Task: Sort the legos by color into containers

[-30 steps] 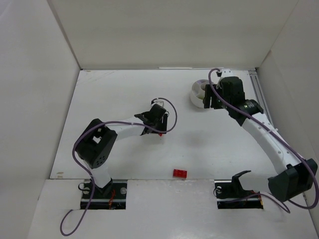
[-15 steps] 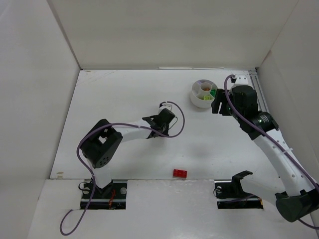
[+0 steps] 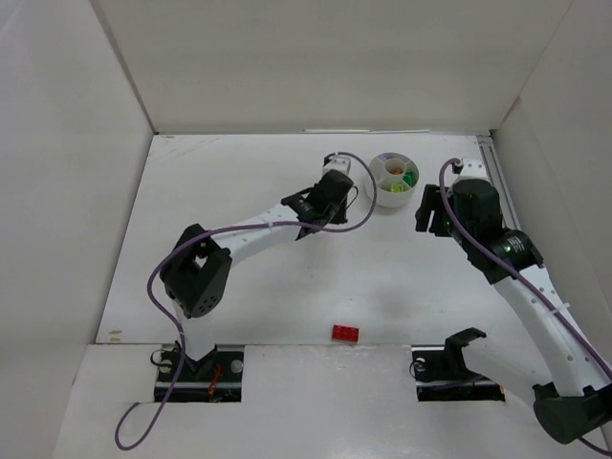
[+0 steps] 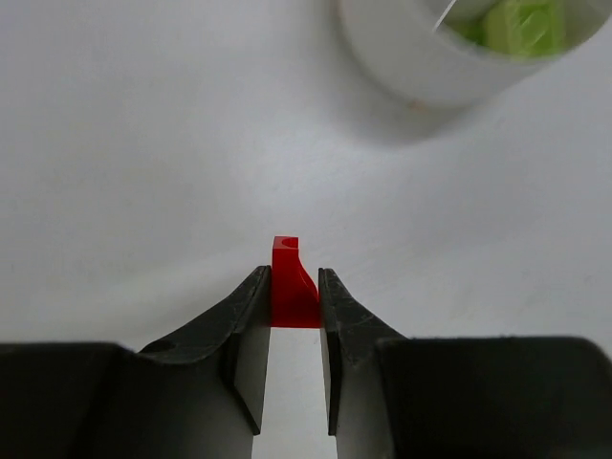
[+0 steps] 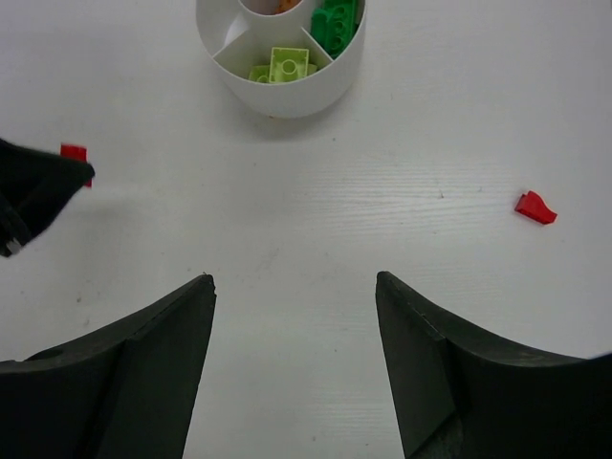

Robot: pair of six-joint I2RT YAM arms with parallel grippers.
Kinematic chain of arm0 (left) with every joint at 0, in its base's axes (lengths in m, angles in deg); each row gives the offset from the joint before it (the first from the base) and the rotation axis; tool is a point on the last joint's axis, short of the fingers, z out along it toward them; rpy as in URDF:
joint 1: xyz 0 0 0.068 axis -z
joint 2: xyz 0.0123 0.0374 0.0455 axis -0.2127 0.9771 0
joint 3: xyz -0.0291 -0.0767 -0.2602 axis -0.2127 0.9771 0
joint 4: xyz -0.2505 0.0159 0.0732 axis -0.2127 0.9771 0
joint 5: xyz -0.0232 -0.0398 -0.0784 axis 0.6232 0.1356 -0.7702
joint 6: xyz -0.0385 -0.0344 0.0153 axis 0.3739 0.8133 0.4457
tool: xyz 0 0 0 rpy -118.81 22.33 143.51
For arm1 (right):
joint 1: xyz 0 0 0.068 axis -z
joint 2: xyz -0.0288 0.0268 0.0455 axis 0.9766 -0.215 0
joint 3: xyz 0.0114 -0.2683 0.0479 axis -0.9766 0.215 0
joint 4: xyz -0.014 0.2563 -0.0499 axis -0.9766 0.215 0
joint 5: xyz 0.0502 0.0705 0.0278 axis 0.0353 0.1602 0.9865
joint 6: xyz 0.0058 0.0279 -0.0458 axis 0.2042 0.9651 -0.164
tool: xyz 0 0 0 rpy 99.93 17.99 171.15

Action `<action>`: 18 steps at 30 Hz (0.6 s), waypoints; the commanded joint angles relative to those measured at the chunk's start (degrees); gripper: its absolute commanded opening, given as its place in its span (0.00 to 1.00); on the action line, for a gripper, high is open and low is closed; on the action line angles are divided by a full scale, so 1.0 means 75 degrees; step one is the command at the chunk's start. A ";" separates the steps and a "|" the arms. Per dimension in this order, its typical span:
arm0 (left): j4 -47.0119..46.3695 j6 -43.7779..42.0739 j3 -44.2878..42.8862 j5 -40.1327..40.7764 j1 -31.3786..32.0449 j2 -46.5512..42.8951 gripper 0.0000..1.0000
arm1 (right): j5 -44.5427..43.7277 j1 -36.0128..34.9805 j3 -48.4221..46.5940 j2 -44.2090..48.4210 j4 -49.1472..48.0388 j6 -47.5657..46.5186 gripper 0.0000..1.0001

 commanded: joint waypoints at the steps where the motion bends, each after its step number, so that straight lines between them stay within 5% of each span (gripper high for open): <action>1: -0.0403 -0.0569 -0.1376 0.0065 -0.0099 0.0398 0.02 | -0.0370 0.0109 0.0069 0.0134 -0.0075 -0.0156 0.73; 10: 0.1025 -0.1191 -0.6436 -0.0592 -0.0358 0.2987 0.06 | 0.0275 0.0624 0.0327 0.0063 -0.0473 -0.0473 0.74; 14: 0.0653 -0.1262 -0.6724 -0.1107 -0.0428 0.3481 0.16 | 0.0568 0.0895 0.0397 -0.0007 -0.0474 -0.0625 0.74; 18: 0.0418 -0.1180 -0.6724 -0.1025 -0.0428 0.3727 0.16 | 0.0954 0.1128 0.0468 -0.0077 -0.0661 -0.0696 0.74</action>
